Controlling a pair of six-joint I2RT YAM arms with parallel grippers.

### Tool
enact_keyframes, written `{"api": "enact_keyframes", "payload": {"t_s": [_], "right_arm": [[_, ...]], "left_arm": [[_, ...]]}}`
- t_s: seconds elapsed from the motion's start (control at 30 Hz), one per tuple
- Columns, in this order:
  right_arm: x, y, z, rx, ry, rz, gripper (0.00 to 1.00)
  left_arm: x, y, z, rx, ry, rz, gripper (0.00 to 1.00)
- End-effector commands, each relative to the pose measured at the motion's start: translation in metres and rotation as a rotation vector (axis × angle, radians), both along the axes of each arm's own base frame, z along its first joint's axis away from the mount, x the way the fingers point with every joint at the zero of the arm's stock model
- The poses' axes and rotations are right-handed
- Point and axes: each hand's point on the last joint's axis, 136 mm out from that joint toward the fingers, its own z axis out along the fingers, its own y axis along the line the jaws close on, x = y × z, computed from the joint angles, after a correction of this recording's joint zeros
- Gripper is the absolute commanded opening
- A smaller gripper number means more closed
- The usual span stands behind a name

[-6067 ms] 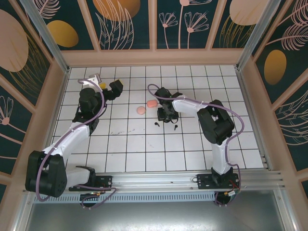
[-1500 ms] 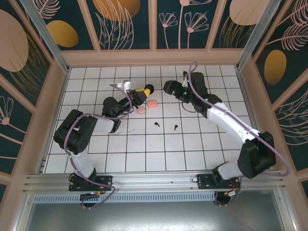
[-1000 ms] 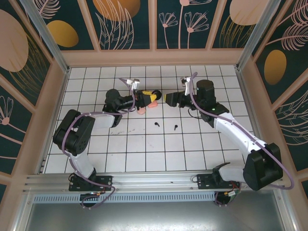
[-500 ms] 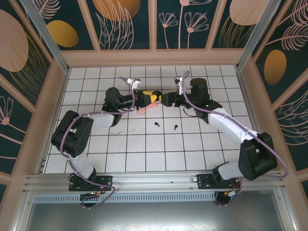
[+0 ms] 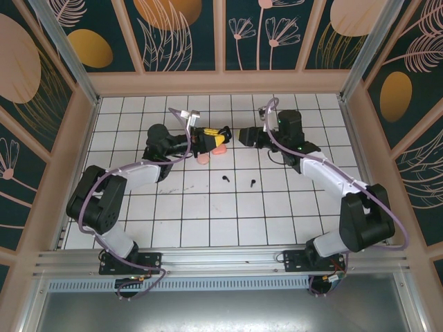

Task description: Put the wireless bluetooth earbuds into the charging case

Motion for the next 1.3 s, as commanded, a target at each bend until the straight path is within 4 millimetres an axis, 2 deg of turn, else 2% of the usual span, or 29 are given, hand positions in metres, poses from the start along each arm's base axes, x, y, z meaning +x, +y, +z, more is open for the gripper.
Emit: {"api": "enact_keyframes", "payload": {"t_s": [0.0,0.13,0.23,0.47,1.07,1.2,1.27], "right_arm": [[-0.023,0.001,0.029,0.060,-0.062,0.060,0.54],[-0.051,0.013,0.052,0.139,-0.099,0.197,0.54],[-0.057,0.021,0.061,0.156,-0.109,0.247,0.52],[-0.051,0.034,0.065,0.152,-0.112,0.269,0.45],[-0.034,0.046,0.056,0.140,-0.084,0.257,0.34],[-0.033,0.051,0.055,0.133,-0.077,0.262,0.26],[-0.033,0.052,0.055,0.130,-0.078,0.264,0.18]], "left_arm": [[-0.011,0.001,0.007,-0.011,-0.061,-0.026,0.00],[-0.016,0.001,0.013,-0.025,-0.077,-0.053,0.00],[-0.018,0.000,0.015,-0.026,-0.080,-0.066,0.00],[-0.017,0.000,0.018,-0.026,-0.081,-0.064,0.00],[-0.018,-0.005,0.019,-0.024,-0.083,-0.080,0.00],[-0.018,-0.006,0.020,-0.025,-0.084,-0.081,0.00],[-0.018,-0.006,0.021,-0.028,-0.087,-0.079,0.00]]}}
